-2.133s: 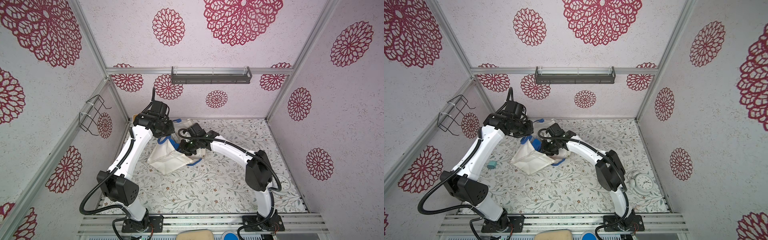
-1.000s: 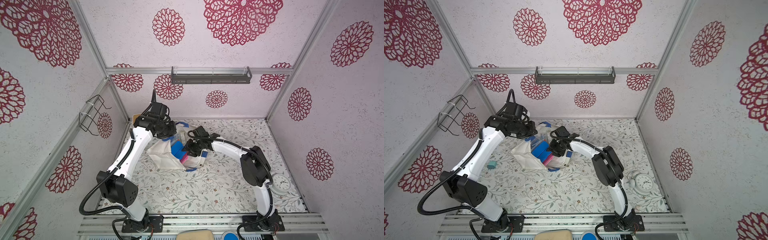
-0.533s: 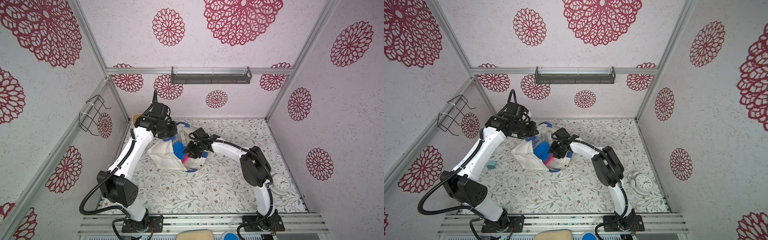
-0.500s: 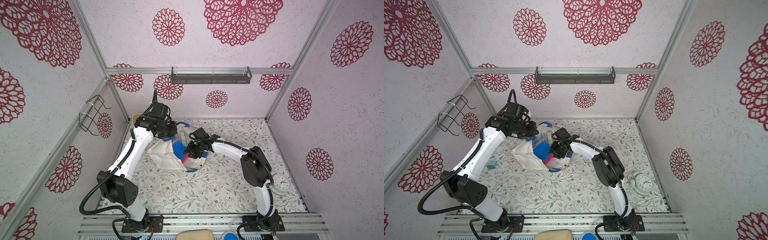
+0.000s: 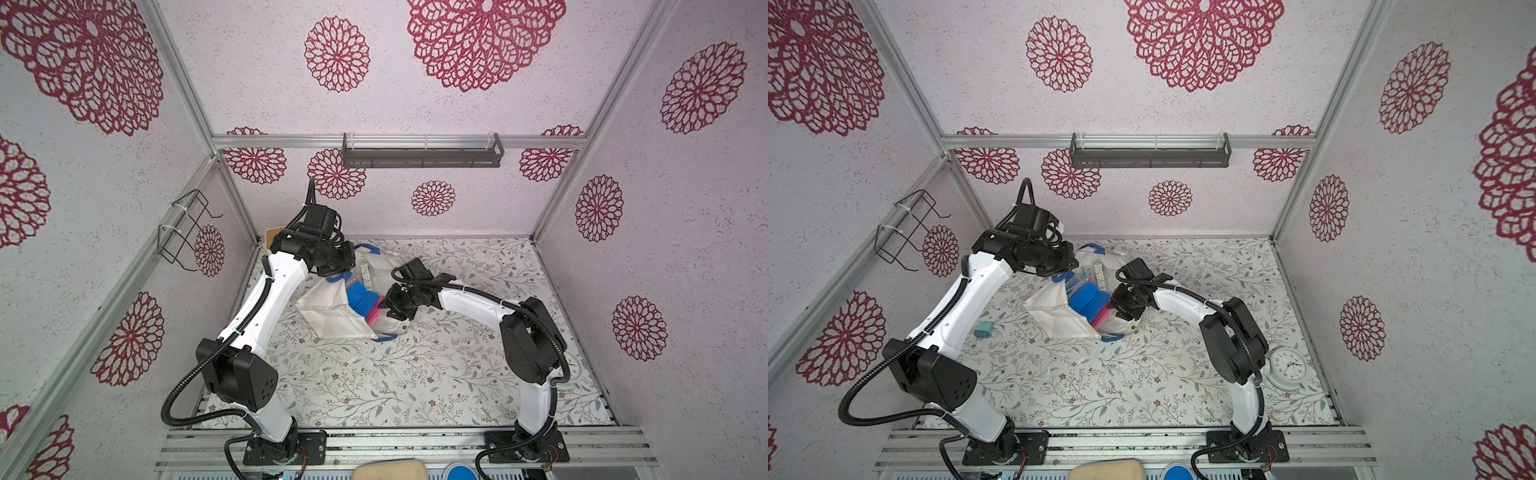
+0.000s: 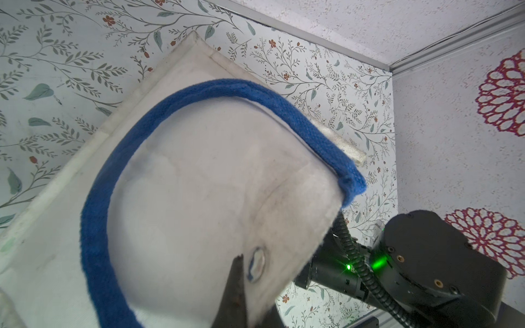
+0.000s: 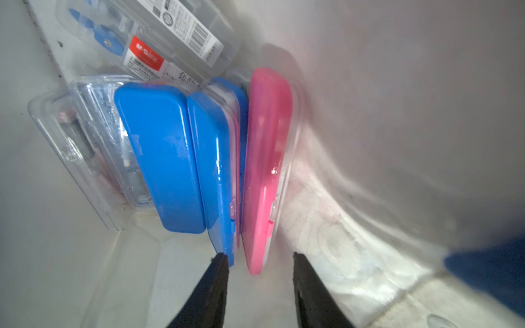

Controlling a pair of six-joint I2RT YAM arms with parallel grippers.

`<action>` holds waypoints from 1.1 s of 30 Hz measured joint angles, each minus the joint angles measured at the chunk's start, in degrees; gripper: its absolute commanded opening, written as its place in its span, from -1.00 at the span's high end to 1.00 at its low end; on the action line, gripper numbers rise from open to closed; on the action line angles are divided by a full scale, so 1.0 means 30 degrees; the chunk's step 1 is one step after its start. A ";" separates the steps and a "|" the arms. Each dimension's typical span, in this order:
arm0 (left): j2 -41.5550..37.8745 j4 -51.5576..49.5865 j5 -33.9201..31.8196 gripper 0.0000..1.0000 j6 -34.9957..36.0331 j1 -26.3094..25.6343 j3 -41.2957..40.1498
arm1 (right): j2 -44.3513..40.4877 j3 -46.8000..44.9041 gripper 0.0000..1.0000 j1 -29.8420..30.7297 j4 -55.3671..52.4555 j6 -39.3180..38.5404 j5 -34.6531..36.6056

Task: Take out the compass set from the canvas bag
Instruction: Pick up the compass set from the canvas bag.

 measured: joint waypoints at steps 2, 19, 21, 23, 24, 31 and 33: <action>0.0015 0.0015 0.0058 1.00 0.0066 0.0000 0.0000 | 0.0517 0.0335 0.17 0.0000 0.0386 0.0168 0.0168; 0.0051 -0.0117 0.0678 1.00 0.0495 0.0007 0.0000 | 0.2667 0.1115 0.59 0.0262 0.1515 0.0277 0.0831; 0.0058 -0.0124 0.0670 1.00 0.0495 0.0022 0.0015 | 0.2667 0.1384 0.62 0.0262 0.1311 0.0022 0.0998; 0.0066 -0.0117 0.0663 1.00 0.0495 0.0080 0.0058 | 0.2645 0.1639 0.65 0.0262 0.0889 -0.0576 0.1326; 0.0066 -0.0117 0.0648 1.00 0.0495 0.0124 0.0080 | 0.2608 0.1727 0.65 0.0262 0.0685 -0.0845 0.1435; 0.0080 -0.0029 0.0619 1.00 0.0350 0.0838 0.0321 | 0.0780 0.1974 0.69 0.0240 -0.1537 -0.3636 0.1872; 0.0175 0.0044 0.0656 1.00 0.0270 0.1071 0.0423 | 0.0087 0.2120 0.70 0.0204 -0.2259 -0.4422 0.1872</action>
